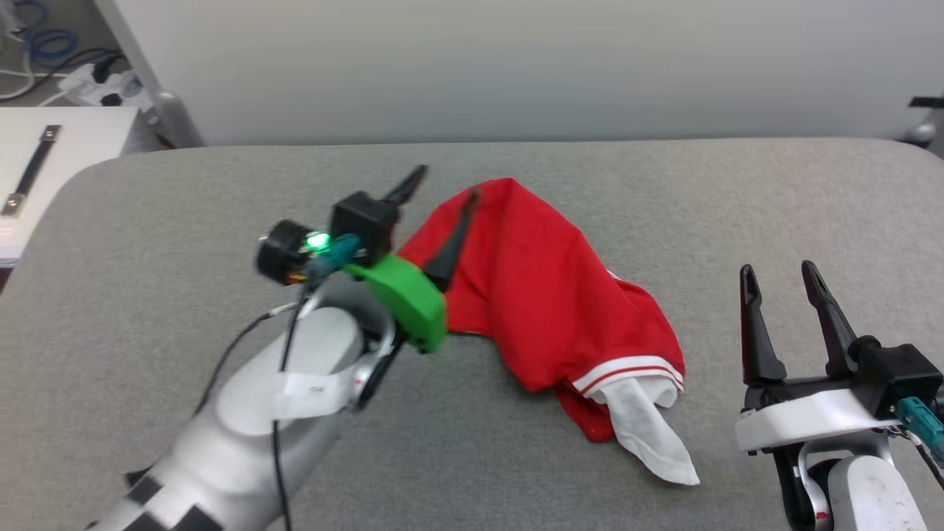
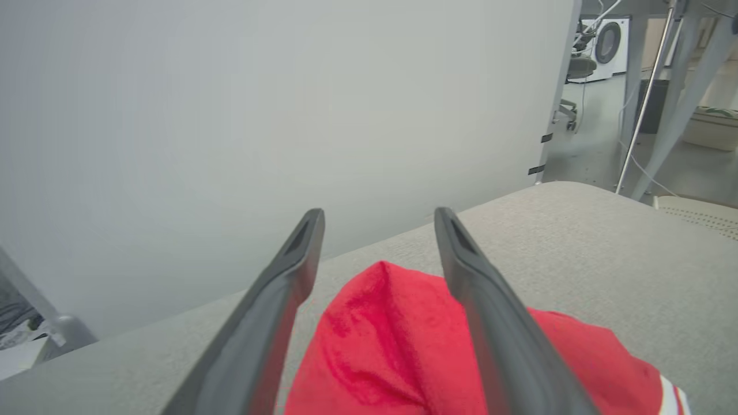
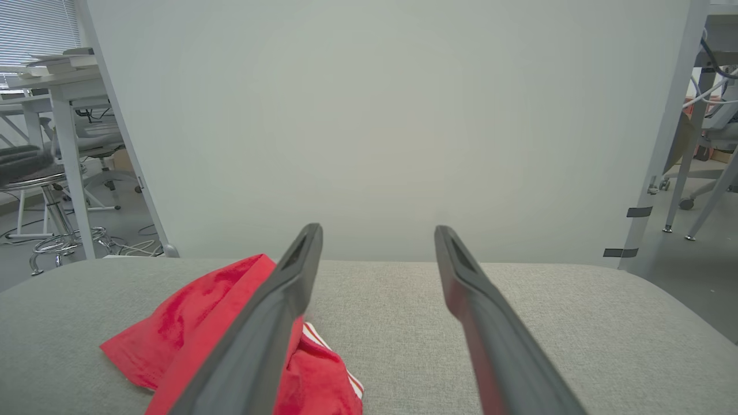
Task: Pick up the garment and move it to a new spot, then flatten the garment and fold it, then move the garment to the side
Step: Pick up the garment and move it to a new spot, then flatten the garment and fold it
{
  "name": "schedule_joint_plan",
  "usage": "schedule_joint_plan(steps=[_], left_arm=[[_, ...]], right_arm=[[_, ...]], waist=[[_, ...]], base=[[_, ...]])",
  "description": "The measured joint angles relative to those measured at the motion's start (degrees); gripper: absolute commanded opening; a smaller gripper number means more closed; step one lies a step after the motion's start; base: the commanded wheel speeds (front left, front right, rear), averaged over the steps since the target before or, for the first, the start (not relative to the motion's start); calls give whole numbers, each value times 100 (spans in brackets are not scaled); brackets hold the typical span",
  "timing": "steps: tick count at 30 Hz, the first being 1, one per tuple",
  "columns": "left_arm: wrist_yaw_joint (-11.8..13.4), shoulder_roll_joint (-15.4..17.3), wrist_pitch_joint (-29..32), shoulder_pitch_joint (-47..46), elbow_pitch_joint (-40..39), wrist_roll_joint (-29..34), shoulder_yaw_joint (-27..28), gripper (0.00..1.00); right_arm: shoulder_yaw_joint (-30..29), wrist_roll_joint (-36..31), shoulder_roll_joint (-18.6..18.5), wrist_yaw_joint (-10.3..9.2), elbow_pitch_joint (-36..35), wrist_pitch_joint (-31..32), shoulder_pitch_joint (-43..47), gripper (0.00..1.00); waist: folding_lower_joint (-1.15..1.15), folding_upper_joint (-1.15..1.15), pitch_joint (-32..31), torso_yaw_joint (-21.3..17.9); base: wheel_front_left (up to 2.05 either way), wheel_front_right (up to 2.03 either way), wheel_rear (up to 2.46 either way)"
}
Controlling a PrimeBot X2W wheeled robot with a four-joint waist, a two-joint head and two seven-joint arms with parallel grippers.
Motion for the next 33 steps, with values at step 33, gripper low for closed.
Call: schedule_joint_plan(steps=[33], left_arm=[[-667, -444, -33, 3875, -2352, 2158, 3218, 100]], right_arm=[[52, -29, 1, 0, 411, 0, 337, 100]], waist=[[0, 0, -330, 622]], base=[[0, 0, 0]])
